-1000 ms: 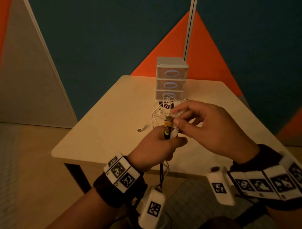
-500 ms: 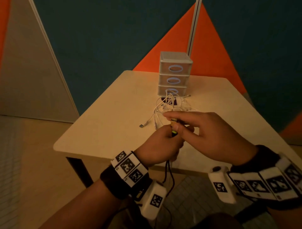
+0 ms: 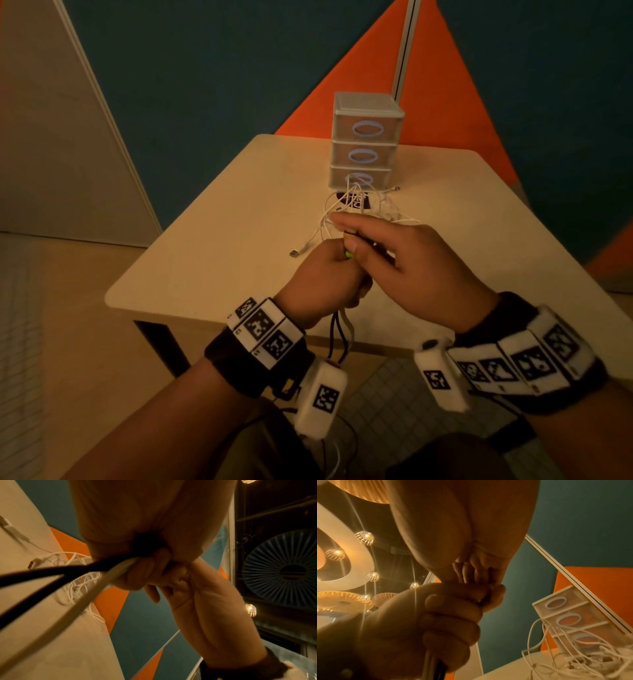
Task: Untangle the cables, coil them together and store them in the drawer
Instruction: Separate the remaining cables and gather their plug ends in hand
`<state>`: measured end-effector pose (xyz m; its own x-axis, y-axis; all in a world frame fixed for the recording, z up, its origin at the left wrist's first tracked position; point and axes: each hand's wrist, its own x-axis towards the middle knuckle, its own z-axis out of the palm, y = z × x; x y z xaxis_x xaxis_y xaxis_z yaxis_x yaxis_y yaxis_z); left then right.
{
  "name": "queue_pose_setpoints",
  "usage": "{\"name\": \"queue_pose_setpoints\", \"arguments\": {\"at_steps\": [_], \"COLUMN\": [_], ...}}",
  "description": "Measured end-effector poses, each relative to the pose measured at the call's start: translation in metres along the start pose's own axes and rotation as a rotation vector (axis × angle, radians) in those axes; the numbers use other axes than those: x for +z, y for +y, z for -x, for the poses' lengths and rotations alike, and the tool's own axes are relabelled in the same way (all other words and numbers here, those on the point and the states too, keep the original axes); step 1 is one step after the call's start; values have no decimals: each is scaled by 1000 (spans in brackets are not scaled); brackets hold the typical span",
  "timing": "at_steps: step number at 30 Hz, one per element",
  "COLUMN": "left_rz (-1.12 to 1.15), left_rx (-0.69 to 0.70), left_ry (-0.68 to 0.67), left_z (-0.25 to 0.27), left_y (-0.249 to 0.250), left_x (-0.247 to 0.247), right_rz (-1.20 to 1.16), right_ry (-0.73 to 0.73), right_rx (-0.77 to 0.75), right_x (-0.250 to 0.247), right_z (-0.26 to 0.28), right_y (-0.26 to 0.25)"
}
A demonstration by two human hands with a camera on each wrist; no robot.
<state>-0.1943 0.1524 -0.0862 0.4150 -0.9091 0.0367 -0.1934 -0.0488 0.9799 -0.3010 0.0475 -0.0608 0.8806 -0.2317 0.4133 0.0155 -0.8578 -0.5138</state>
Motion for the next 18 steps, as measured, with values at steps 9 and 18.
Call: {"name": "queue_pose_setpoints", "arguments": {"at_steps": [9, 18], "left_rz": [16, 298], "left_rx": [-39, -96], "left_ry": [84, 296], "left_z": [-6, -13], "left_y": [-13, -23], "left_x": [-19, -73], "right_rz": [-9, 377], "right_ry": [-105, -331], "right_rx": [12, 249], "right_x": [1, -3], "right_z": [-24, -89], "right_y": [6, 46]}}
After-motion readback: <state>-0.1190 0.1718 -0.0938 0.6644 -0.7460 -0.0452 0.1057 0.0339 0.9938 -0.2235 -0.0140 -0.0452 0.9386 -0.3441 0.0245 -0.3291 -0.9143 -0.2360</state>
